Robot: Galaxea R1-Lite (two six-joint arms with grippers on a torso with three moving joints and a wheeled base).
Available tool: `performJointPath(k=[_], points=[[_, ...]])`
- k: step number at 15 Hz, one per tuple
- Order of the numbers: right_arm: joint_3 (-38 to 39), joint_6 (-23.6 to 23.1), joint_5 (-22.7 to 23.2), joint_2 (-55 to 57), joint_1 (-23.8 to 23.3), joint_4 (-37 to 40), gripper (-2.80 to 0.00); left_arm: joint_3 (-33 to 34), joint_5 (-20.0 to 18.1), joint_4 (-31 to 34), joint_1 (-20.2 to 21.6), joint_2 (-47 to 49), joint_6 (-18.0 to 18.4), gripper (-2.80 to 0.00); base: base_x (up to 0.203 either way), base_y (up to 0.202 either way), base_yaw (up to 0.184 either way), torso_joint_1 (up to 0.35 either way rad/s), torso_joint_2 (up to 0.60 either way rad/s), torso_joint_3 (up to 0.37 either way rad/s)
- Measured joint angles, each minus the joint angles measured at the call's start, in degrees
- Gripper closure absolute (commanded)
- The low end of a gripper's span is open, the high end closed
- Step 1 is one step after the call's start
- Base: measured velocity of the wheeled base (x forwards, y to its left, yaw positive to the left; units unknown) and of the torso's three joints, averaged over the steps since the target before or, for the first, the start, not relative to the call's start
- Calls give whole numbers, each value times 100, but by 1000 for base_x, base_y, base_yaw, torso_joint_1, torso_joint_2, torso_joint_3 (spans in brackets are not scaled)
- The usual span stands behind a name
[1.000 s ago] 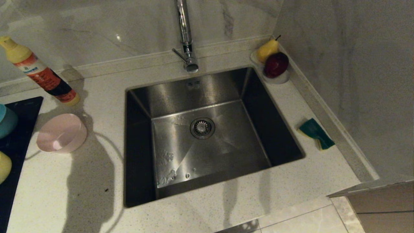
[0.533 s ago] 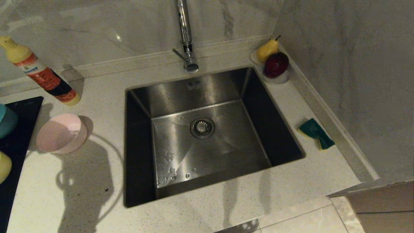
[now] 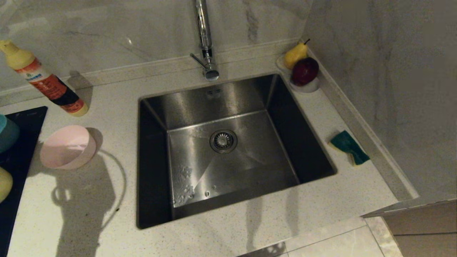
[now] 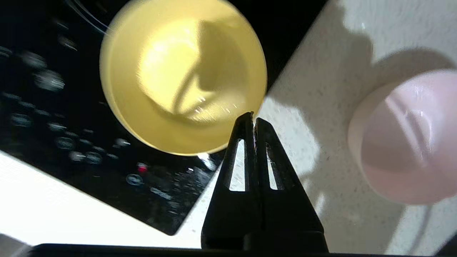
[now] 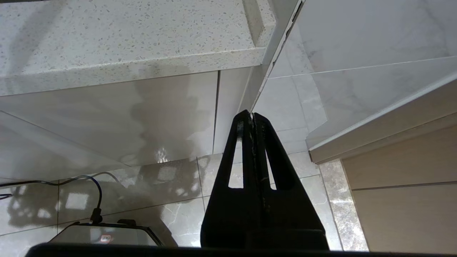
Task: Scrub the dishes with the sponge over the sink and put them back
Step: Place the bowl on the bowl
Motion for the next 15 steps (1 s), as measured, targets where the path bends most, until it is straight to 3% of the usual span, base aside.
performJointPath(k=[5,6,11,15], points=[[0,0,2,0,0,-2,0,94,-174,-305,60,271,9,0,0,0,0,0,0,0],[0,0,0,0,0,-2,0,85,-181,-387,62,307,11,-280,0,0,0,0,0,0],[0,0,-2,0,0,-2,0,85,-745,-437,63,362,98,-280,0,0,0,0,0,0],[0,-2,2,0,0,-3,0,80,-787,-532,63,604,158,-280,0,0,0,0,0,0]])
